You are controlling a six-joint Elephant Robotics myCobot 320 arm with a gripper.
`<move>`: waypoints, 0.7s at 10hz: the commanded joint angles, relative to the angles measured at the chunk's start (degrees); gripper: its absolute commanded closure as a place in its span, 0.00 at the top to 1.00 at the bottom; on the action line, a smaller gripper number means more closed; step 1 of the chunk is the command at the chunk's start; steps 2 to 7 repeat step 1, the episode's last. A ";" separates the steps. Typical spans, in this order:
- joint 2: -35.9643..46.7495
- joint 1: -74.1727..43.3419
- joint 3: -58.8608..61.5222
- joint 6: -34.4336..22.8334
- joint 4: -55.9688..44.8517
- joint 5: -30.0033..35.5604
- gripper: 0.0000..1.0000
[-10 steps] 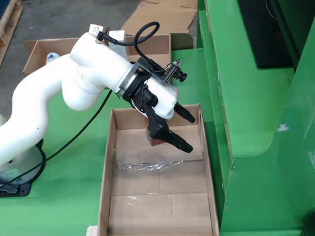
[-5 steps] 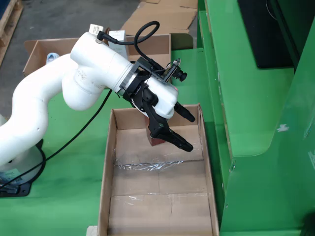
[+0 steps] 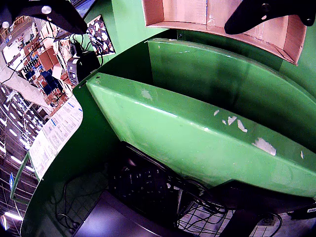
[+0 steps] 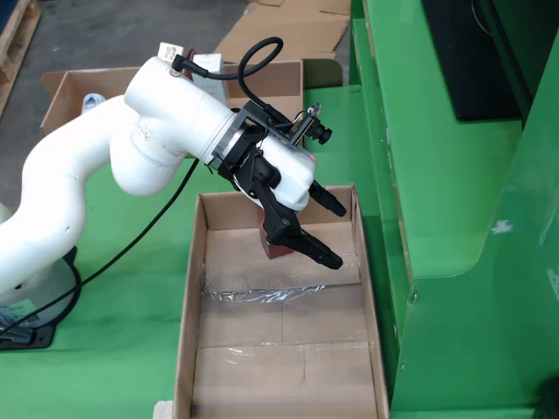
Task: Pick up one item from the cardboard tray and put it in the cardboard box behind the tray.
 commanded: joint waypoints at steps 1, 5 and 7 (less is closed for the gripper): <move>1.77 -0.43 1.49 0.01 0.69 -0.49 1.00; 1.77 -0.43 1.49 0.01 0.69 -0.49 1.00; 1.77 -0.43 1.49 0.01 0.69 -0.49 1.00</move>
